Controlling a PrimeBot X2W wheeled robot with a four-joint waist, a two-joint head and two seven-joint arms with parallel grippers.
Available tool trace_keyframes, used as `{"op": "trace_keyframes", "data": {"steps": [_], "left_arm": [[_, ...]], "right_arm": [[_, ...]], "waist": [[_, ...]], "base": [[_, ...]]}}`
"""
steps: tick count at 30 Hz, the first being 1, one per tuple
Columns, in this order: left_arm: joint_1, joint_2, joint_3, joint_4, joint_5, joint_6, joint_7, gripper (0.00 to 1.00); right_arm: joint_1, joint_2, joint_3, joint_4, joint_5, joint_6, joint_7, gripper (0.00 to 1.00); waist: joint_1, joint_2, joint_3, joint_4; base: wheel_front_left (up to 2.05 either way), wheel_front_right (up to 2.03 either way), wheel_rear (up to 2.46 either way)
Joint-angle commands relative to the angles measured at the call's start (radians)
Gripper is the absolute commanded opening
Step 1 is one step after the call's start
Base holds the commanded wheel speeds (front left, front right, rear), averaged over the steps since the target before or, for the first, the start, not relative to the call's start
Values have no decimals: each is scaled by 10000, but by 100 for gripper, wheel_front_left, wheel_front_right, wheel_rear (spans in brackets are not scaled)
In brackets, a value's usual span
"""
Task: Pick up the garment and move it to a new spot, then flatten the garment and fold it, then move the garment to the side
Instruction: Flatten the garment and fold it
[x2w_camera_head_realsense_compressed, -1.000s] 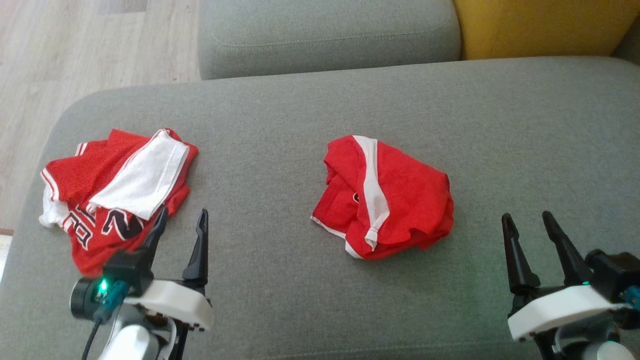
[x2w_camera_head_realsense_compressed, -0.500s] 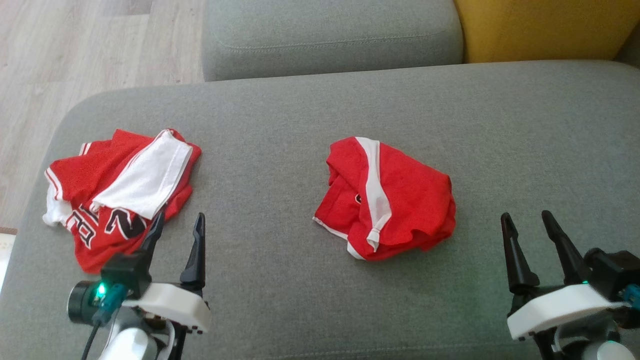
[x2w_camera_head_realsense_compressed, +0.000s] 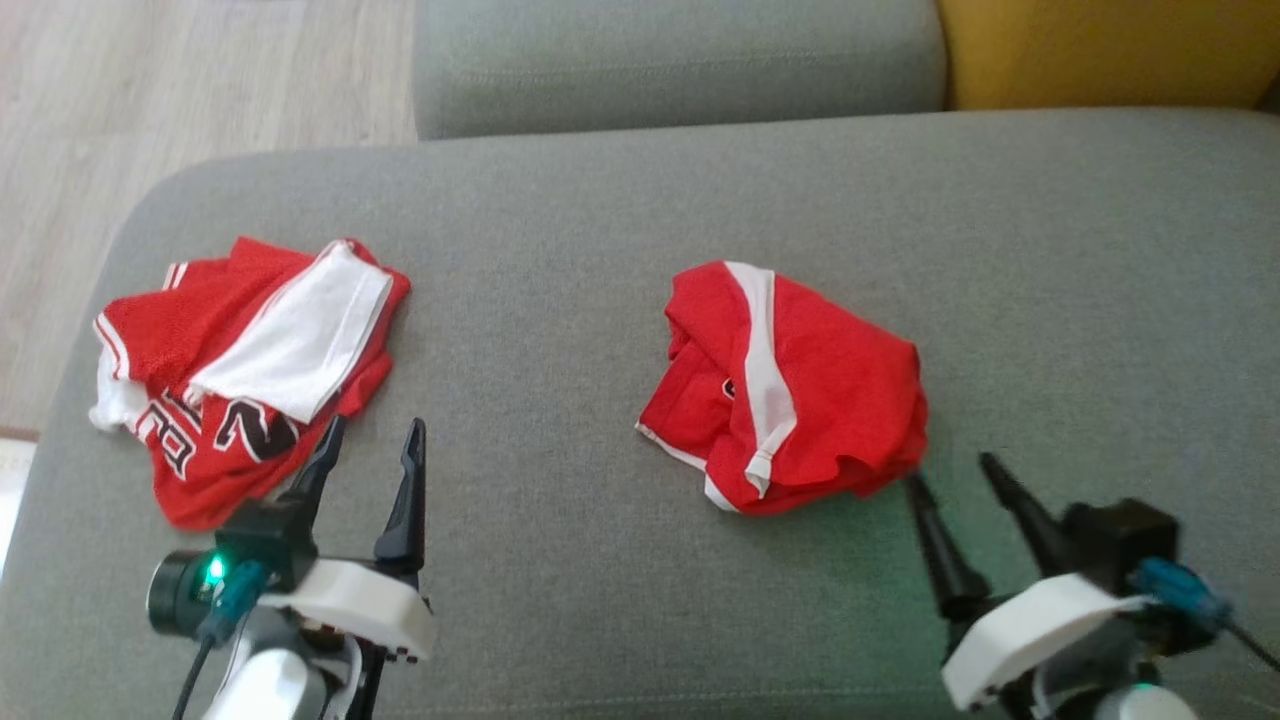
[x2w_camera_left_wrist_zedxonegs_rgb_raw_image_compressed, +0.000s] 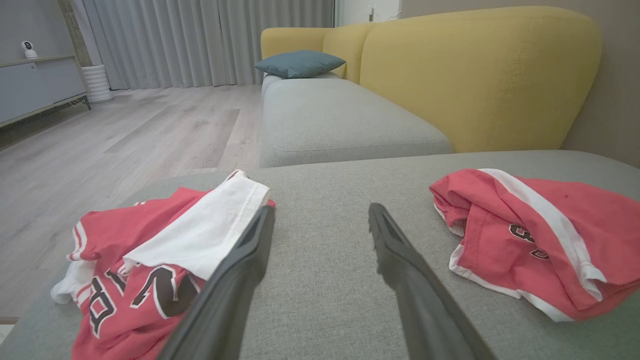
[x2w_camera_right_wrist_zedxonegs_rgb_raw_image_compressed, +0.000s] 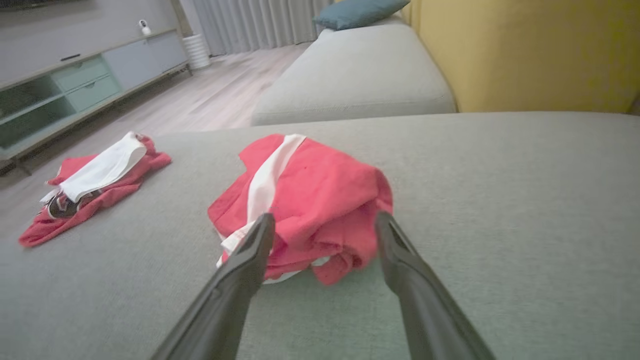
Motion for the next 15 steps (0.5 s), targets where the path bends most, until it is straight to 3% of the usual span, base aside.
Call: {"op": "trace_keyframes", "data": {"steps": [1, 13, 14, 15], "left_arm": [[-765, 166, 354, -354, 56, 29, 33, 100], [-1806, -174, 8, -242, 366, -56, -14, 100], [-1857, -198, -1, -217, 377, -62, -25, 100], [-1904, -216, -5, -191, 388, -67, -36, 100]], "right_arm": [[-534, -241, 478, -304, 17, 75, 75, 100], [-1445, -558, 903, 478, -230, 75, 520, 100], [-1524, -560, 902, 546, -233, 75, 514, 89], [-1596, -574, 902, 624, -239, 75, 537, 46]], "waist": [[0, 0, 216, 89], [0, 0, 1284, 395], [0, 0, 1345, 405], [0, 0, 1401, 413]], "base": [[0, 0, 0], [0, 0, 0], [0, 0, 0], [0, 0, 0]]}}
